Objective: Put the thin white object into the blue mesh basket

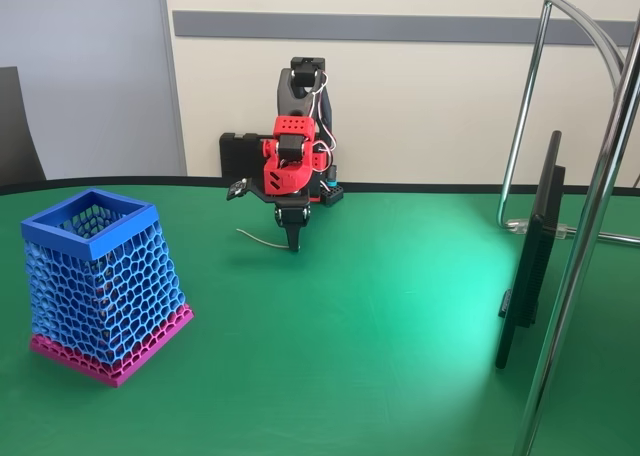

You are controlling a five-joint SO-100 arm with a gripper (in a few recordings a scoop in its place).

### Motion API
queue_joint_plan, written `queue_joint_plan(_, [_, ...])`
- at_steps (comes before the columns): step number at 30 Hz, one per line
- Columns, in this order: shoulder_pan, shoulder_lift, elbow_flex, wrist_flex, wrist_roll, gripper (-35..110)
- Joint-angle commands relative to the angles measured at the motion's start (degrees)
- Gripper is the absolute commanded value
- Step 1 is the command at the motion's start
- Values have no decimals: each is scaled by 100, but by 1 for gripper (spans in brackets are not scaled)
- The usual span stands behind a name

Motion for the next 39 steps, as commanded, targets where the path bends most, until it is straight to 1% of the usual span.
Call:
queue_joint_plan(1, [-70, 18, -185, -26, -44, 6])
queue_joint_plan(5, [-70, 62, -237, 35, -44, 5])
queue_joint_plan(12, [-70, 193, -791, 527, -44, 4])
queue_joint_plan(23, [70, 448, -1591, 747, -18, 4])
queue_joint_plan(39, [475, 519, -4192, 703, -237, 3])
